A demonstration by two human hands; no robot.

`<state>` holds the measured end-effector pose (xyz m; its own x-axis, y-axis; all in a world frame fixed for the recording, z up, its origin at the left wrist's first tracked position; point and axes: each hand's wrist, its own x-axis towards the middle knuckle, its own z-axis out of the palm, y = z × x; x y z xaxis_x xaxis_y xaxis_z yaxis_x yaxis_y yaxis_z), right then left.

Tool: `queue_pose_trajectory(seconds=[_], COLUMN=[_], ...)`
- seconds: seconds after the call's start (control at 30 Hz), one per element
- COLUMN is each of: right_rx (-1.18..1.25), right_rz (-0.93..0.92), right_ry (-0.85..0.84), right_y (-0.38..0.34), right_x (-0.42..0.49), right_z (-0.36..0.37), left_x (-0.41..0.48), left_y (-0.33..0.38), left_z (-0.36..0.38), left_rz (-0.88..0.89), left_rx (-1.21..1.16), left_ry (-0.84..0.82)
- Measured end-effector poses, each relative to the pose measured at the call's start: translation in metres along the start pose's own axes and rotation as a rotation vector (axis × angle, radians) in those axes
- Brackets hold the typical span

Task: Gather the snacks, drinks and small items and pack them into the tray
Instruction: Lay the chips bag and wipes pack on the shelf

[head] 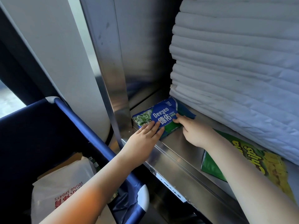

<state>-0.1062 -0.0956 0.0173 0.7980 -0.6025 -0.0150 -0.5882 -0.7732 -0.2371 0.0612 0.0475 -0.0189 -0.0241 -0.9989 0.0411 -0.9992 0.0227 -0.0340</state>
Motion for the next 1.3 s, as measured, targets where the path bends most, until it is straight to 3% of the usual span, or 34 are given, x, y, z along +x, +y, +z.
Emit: queue_pose_trajectory(seconds=[0.1, 0.2, 0.3, 0.37, 0.5, 0.87, 1.0, 1.3], right_rx=[-0.062, -0.072, 0.199, 0.199, 0.275, -0.043, -0.054, -0.111], right_rz=[0.012, -0.002, -0.062, -0.081, -0.018, 0.096, -0.006, -0.012], right_ry=[0.054, 0.156, -0.036, -0.136, -0.070, -0.068, 0.068, 0.021], right_y=[-0.001, -0.005, -0.011, -0.007, 0.014, 0.021, 0.003, -0.019], right_x=[-0.010, 0.006, 0.038, 0.051, 0.061, 0.065, 0.033, 0.016], right_z=[-0.003, -0.002, 0.006, 0.018, 0.028, 0.019, 0.018, 0.034], left_x=[-0.007, -0.002, 0.008, 0.014, 0.016, 0.008, 0.006, 0.028], left_y=[0.000, -0.010, -0.012, -0.004, 0.002, 0.004, 0.008, 0.006], left_z=[-0.001, -0.020, -0.030, -0.026, -0.012, -0.004, 0.004, 0.012], left_rz=[0.069, 0.082, -0.023, -0.086, -0.130, -0.150, -0.177, -0.306], left_rx=[-0.038, -0.247, -0.405, -0.348, -0.287, -0.242, -0.211, -0.198], left_ry=[-0.020, -0.014, 0.090, 0.139, 0.204, 0.124, 0.067, 0.131])
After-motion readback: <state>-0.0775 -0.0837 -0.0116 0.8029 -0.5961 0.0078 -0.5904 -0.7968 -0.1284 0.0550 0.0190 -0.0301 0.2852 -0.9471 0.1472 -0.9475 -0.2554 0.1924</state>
